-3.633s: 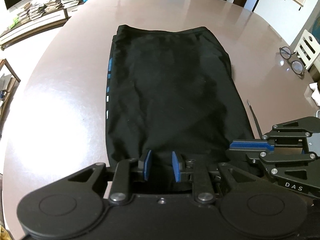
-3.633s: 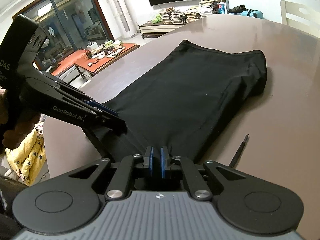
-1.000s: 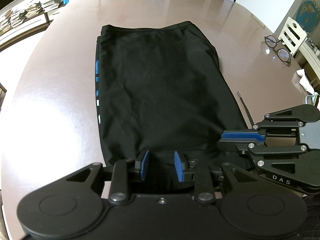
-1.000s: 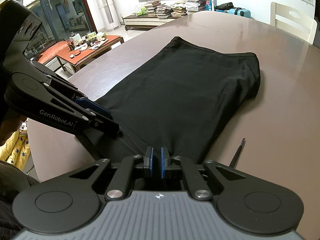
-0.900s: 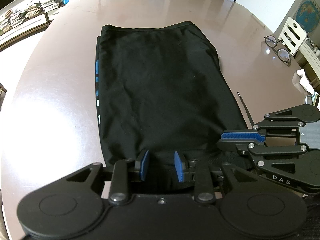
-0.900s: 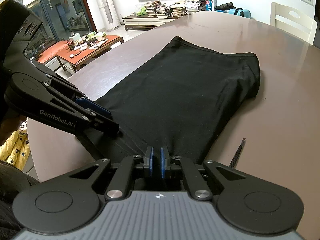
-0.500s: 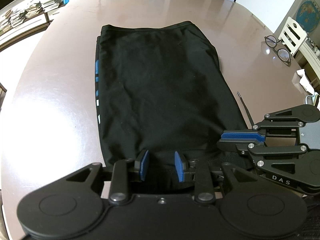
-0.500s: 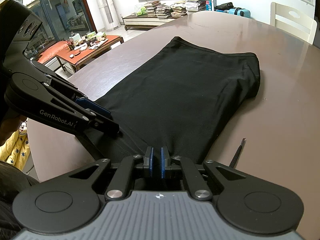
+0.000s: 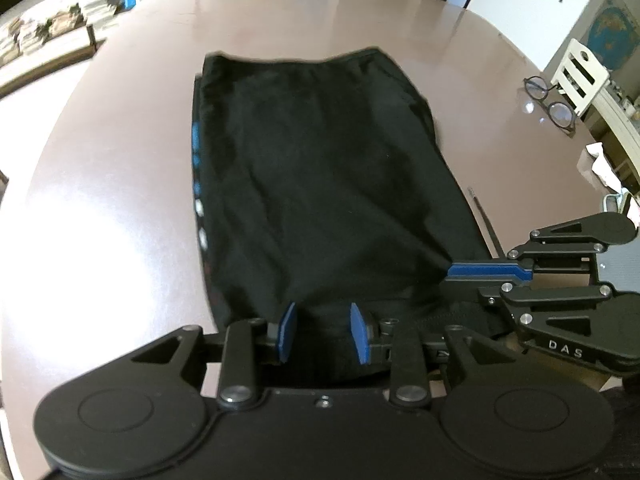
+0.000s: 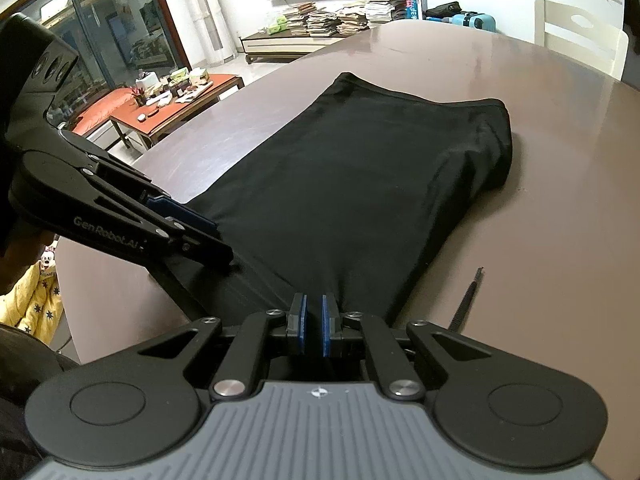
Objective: Fold clothes
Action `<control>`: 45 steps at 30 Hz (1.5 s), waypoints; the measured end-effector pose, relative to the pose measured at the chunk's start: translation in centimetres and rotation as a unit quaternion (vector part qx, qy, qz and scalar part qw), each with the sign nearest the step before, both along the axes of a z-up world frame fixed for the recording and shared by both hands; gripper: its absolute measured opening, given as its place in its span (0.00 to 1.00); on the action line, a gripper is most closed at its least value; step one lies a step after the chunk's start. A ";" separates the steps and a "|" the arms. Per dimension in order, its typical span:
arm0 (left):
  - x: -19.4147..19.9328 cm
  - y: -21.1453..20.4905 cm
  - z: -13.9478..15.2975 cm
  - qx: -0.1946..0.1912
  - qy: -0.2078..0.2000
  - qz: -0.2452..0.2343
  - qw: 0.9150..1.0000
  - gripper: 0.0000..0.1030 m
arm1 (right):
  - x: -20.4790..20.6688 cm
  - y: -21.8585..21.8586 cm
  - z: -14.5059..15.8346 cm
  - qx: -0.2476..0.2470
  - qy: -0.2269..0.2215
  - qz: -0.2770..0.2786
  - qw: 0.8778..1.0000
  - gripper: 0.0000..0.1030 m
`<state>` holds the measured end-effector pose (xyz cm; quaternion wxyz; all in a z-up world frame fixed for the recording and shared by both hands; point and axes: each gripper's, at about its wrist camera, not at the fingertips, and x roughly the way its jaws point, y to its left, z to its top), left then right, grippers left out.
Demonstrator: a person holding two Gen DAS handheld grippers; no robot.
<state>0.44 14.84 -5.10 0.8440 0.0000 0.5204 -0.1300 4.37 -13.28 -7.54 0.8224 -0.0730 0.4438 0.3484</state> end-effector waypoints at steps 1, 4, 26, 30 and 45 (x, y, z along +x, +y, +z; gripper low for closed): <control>0.0 0.6 0.5 -0.003 -0.012 0.007 1.000 0.36 | 0.0 -0.2 0.2 0.003 -0.002 -0.004 1.000 0.05; 1.0 2.1 0.7 -0.013 -0.019 0.039 0.999 0.38 | 1.0 -1.8 1.0 0.028 -0.009 -0.042 0.999 0.05; 3.9 -0.8 -2.1 -0.005 0.001 -0.008 1.000 0.38 | 5.8 -0.7 -0.6 0.015 -0.018 -0.081 0.996 0.05; 3.9 -1.0 -2.2 -0.001 0.001 -0.012 1.000 0.38 | 5.8 -0.7 -0.7 0.014 -0.017 -0.083 0.996 0.02; 4.0 -1.2 -2.7 0.004 0.001 -0.011 1.000 0.38 | 6.0 -1.0 -0.8 0.013 -0.018 -0.085 0.996 0.00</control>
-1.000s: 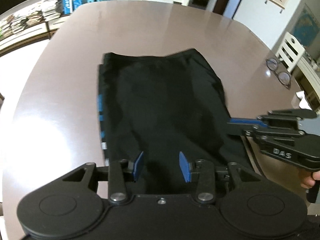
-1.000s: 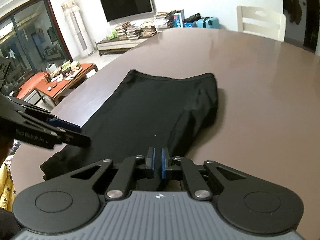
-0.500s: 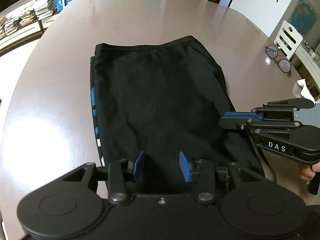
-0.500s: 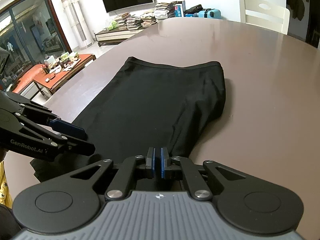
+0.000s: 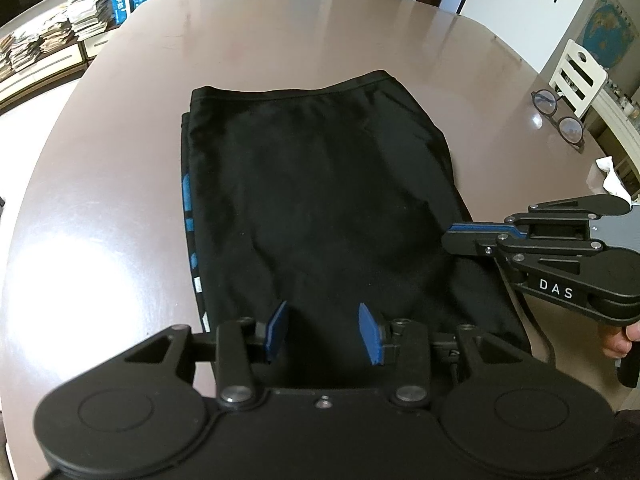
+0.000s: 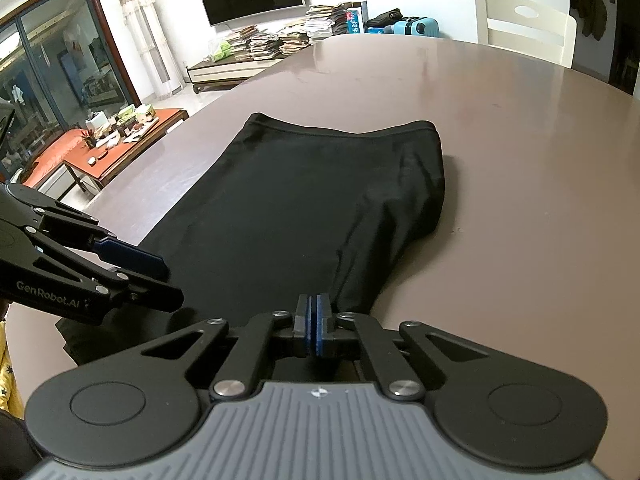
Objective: Fold clothes
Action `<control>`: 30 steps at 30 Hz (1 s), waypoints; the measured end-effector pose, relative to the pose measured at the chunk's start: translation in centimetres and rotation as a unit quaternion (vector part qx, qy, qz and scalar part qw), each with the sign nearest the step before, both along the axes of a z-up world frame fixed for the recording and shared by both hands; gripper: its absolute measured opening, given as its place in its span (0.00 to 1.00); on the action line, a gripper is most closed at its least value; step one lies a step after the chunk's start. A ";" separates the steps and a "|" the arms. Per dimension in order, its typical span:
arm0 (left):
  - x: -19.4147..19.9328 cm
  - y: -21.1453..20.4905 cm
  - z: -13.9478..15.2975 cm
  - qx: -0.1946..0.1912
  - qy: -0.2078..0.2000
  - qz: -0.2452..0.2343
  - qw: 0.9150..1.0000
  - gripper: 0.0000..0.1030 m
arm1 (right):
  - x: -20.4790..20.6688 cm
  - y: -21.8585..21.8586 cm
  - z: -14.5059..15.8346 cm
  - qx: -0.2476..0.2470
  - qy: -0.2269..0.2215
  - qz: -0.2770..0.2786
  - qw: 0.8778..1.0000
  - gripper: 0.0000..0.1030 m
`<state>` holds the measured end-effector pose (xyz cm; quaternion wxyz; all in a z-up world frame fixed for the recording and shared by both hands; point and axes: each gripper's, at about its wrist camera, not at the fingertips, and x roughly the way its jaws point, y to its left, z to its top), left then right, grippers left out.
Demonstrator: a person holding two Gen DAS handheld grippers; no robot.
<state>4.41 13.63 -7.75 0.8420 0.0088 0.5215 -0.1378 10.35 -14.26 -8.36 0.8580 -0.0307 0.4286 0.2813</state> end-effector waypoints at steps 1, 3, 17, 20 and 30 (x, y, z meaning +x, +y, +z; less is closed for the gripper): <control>0.0 0.0 0.0 0.000 0.000 0.000 1.000 0.38 | 0.0 0.0 0.0 0.000 0.000 0.000 1.000 0.00; 0.0 0.0 -0.1 0.001 0.000 0.001 1.000 0.38 | 0.0 0.0 0.0 0.001 0.000 0.000 1.000 0.00; 1.3 0.1 0.9 0.003 -0.012 0.022 1.000 0.40 | 1.0 0.0 1.4 0.021 -0.003 -0.029 0.999 0.02; 1.7 -0.1 0.8 0.003 -0.011 0.025 1.000 0.40 | 1.8 0.6 1.2 0.014 -0.003 -0.028 0.999 0.02; 1.7 -0.5 -0.2 0.003 0.002 0.015 1.000 0.40 | 2.1 1.4 0.2 0.003 0.010 -0.014 1.000 0.02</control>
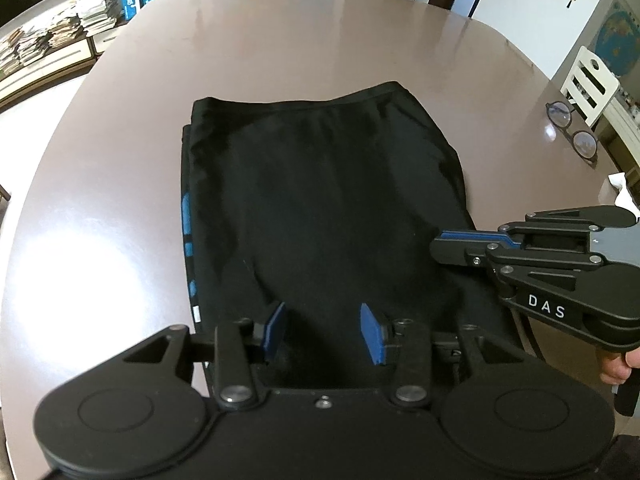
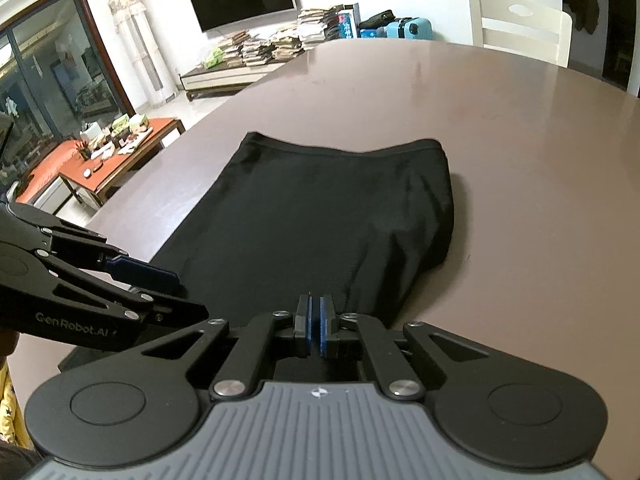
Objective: Fold clothes
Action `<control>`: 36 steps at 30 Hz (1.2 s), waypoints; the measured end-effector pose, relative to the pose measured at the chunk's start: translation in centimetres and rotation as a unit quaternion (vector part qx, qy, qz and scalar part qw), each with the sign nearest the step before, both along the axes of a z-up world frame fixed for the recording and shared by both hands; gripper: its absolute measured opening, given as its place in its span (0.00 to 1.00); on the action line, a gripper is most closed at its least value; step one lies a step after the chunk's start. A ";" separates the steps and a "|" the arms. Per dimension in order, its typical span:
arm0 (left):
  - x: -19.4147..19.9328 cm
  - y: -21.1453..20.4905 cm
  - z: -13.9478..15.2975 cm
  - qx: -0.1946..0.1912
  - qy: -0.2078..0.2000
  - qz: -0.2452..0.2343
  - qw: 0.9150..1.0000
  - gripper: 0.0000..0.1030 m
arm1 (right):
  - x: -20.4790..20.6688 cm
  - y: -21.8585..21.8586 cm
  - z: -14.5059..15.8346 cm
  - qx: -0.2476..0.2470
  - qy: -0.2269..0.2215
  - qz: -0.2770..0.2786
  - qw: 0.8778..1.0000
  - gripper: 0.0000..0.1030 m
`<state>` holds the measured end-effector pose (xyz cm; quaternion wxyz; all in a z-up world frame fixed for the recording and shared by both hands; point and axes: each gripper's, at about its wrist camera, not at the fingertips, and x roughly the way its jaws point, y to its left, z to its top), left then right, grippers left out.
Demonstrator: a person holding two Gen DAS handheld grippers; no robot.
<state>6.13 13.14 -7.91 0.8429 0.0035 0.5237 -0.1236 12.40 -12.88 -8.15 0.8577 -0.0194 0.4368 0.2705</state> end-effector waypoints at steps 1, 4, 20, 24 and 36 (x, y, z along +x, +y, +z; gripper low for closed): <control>0.0 0.0 0.0 0.000 0.000 -0.001 1.000 0.40 | 0.0 -0.1 -0.1 -0.002 0.001 -0.001 1.000 0.02; -0.1 0.1 0.0 -0.001 0.000 -0.003 1.000 0.40 | -0.1 -0.3 -0.1 -0.002 0.002 -0.004 1.000 0.02; -0.3 0.5 0.6 -0.003 -0.019 0.011 1.000 0.44 | -0.5 -1.2 0.1 0.020 -0.002 -0.024 1.000 0.01; 1.0 1.5 1.0 -0.025 -0.033 0.035 0.999 0.49 | 0.3 -2.1 1.2 0.052 -0.022 -0.061 0.997 0.02; 4.8 1.5 -0.1 -0.008 -0.030 0.044 0.999 0.49 | 5.4 -0.1 -0.2 0.028 -0.019 -0.081 0.996 0.03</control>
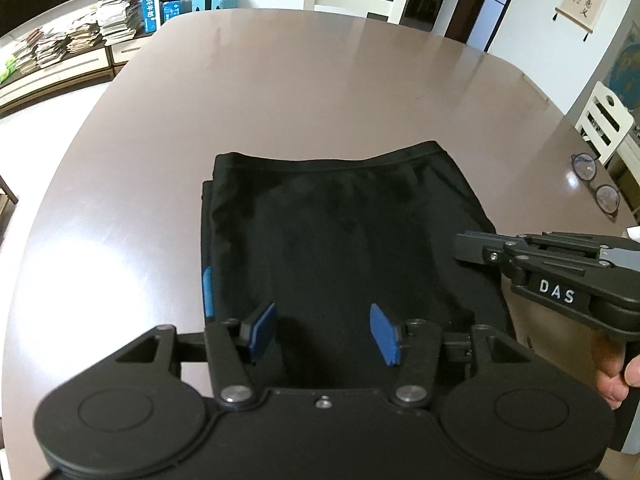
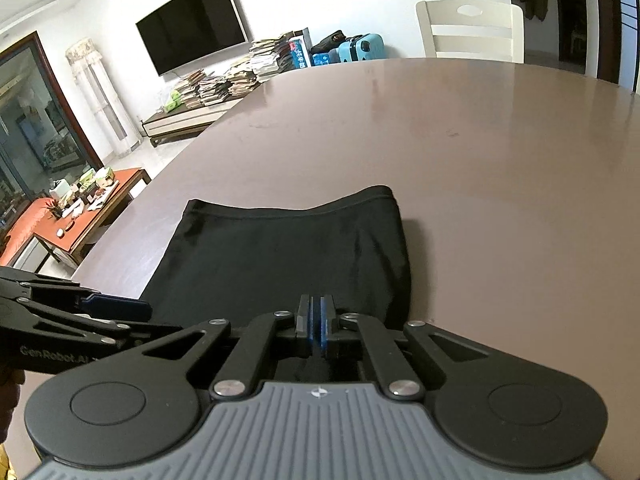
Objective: Fold clothes
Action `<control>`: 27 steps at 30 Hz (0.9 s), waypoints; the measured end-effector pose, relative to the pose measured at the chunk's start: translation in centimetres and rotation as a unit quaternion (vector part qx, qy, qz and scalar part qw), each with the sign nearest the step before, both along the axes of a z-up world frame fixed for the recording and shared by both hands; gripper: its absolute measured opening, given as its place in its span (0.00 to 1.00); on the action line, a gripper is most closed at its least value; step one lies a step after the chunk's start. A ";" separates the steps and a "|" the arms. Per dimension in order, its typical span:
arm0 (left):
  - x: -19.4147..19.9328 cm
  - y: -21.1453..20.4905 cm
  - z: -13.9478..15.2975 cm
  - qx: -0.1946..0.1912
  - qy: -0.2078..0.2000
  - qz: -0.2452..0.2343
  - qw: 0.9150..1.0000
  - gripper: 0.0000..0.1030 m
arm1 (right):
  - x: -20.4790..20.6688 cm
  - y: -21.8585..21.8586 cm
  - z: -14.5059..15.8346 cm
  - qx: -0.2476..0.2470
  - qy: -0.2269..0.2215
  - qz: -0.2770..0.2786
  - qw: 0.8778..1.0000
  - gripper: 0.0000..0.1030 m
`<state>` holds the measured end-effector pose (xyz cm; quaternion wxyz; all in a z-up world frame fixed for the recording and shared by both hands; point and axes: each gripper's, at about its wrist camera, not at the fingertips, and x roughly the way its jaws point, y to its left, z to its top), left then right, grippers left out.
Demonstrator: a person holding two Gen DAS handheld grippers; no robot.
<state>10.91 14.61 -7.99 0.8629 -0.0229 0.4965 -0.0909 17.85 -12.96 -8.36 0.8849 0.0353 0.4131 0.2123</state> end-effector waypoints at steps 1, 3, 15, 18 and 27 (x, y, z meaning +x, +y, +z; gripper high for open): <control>0.1 0.0 -0.2 0.002 0.002 -0.001 1.000 0.49 | 0.0 0.0 -0.2 -0.001 0.002 0.000 1.000 0.03; 0.2 -0.1 -0.4 0.004 0.002 -0.003 1.000 0.52 | 0.1 0.1 -0.6 -0.002 0.007 0.000 1.000 0.03; -0.1 0.3 -0.7 0.002 -0.005 -0.010 1.000 0.53 | -0.4 -0.8 -1.2 -0.002 0.003 -0.011 1.000 0.00; 0.2 0.6 -0.5 -0.008 -0.003 -0.009 1.000 0.54 | -0.2 -1.1 -0.9 0.016 0.017 -0.016 1.000 0.00; 3.8 1.6 0.6 -0.024 -0.040 0.014 0.999 0.61 | 2.4 -1.6 -0.1 0.041 -0.015 -0.055 0.998 0.05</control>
